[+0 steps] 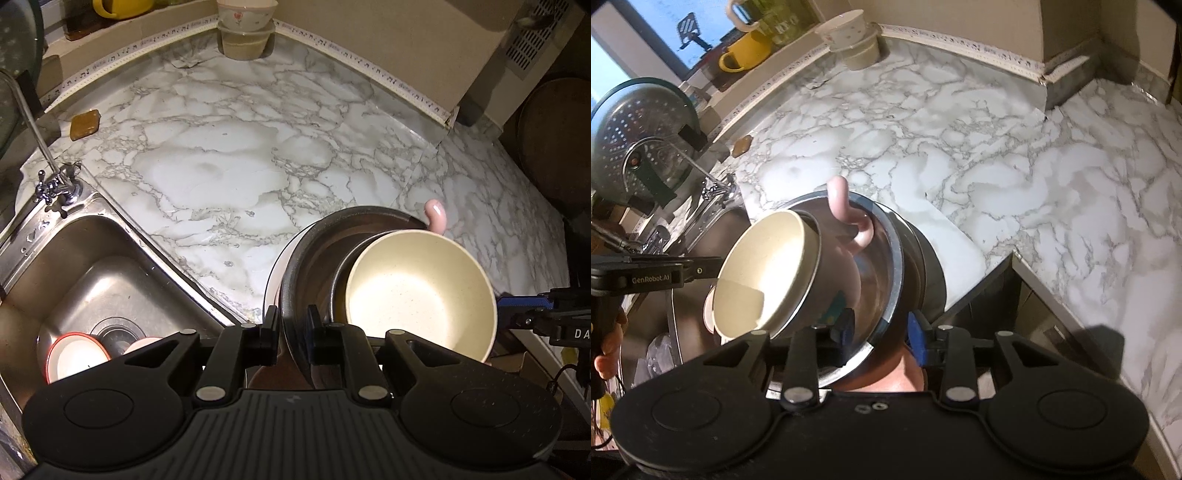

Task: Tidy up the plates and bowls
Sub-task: 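Lower the stack onto the pink plate and open the left gripper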

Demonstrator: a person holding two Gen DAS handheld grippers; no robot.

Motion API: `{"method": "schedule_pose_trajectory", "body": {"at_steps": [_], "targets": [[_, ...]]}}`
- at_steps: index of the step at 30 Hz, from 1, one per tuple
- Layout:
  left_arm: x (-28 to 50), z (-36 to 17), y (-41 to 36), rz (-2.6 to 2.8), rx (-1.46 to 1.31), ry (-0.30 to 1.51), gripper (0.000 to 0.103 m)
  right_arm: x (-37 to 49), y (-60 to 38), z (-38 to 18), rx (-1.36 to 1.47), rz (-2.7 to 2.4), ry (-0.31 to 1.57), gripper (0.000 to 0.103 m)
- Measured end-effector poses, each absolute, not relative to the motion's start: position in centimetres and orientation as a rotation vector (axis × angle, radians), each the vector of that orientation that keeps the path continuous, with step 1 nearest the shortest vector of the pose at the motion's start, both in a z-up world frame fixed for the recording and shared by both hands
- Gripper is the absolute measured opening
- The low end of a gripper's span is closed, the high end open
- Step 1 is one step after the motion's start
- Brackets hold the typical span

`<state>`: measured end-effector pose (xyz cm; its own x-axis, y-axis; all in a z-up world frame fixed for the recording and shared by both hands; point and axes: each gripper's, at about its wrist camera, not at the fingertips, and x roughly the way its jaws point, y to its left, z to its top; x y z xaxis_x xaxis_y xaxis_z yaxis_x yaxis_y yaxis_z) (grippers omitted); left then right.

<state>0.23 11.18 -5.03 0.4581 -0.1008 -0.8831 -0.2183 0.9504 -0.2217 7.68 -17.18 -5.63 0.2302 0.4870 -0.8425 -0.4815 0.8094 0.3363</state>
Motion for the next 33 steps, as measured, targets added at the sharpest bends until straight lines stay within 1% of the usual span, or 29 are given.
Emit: {"method": "schedule_pose_trajectory", "body": {"at_steps": [5,11,12,14,16,17,19,21,22,25,30,33], "targets": [[-0.2,-3.9,10.7,0.067,-0.308,1.067,0.014,7.5,-17.6,-5.0,0.0,0.683,1.142,0.04],[-1.0,-3.0,9.0,0.036,-0.278,1.029,0.015,6.6,-17.2,-4.0,-0.036,0.75,1.078,0.049],[-1.2,-2.9,8.7,0.034,-0.275,1.023,0.016,6.4,-17.1,-3.9,-0.042,0.757,1.066,0.051],[-1.6,-2.7,8.1,0.036,-0.268,1.006,0.027,6.1,-17.0,-3.8,-0.045,0.772,1.046,0.052],[-2.0,-2.5,7.3,0.041,-0.258,0.981,0.056,5.8,-17.0,-3.6,-0.044,0.785,1.017,0.054],[-2.2,-2.3,6.9,0.046,-0.249,0.964,0.06,5.6,-17.1,-3.5,-0.042,0.789,1.002,0.054],[-2.6,-1.8,5.8,0.062,-0.213,0.925,0.061,5.4,-17.4,-3.3,-0.037,0.794,0.979,0.055],[-2.8,-1.4,4.9,0.069,-0.207,0.901,0.061,5.2,-17.9,-3.0,-0.033,0.804,0.947,0.062],[-2.9,-1.3,4.5,0.07,-0.212,0.891,0.061,5.1,-18.2,-2.8,-0.031,0.809,0.929,0.064],[-3.1,-1.1,3.2,0.082,-0.22,0.866,0.063,4.9,-18.8,-2.4,-0.053,0.814,0.888,0.065],[-3.4,-1.0,1.0,0.11,-0.223,0.827,0.063,3.7,-20.1,-1.9,-0.09,0.841,0.821,0.074],[-3.6,-1.1,-0.4,0.116,-0.219,0.819,0.063,2.9,-20.9,-1.8,-0.103,0.855,0.786,0.077]]}}
